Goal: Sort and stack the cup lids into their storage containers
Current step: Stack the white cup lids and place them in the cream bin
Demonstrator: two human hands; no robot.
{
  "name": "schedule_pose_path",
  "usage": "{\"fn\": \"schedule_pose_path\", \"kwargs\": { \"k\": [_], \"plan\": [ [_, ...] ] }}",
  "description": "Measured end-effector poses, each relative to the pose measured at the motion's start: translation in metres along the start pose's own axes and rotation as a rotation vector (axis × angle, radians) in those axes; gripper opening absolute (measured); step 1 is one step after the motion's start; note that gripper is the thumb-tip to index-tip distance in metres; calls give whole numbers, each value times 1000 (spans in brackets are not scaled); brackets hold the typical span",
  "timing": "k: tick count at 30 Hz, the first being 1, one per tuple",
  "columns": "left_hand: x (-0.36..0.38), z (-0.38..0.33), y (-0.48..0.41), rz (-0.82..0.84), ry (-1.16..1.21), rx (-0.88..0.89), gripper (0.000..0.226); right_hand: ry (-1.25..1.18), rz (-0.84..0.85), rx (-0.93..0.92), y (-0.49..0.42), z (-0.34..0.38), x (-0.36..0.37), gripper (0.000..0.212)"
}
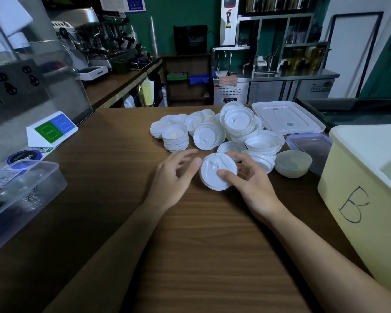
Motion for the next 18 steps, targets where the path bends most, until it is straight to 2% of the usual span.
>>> {"fn": "schedule_pose_path", "kwargs": {
  "k": [3, 7, 12, 15, 18],
  "plan": [
    [-5, 20, -15, -129, -245, 189, 33, -2, -6, 8, -1, -2, 0, 41],
    [0, 42, -34, -131, -434, 234, 42, 15, -4, 16, -4, -7, 0, 42],
    [6, 59, -61, -114, -560, 218, 47, -3, -2, 20, -5, -9, 0, 42],
    [11, 67, -70, -66, -591, 210, 39, -3, 3, 23, -6, -11, 0, 42],
    [11, 65, -69, -86, -594, 250, 28, 2, 11, 25, -6, -11, 0, 41]
  ]
}}
Point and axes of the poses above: each hand's wrist, its own y-axis away from the middle knuckle, its own x-axis out of the palm, z = x × y, the point moved 5 cm from there along -y, towards the middle knuckle, and after that the axes turned 13 degrees about -z, right-handed, at the moved point
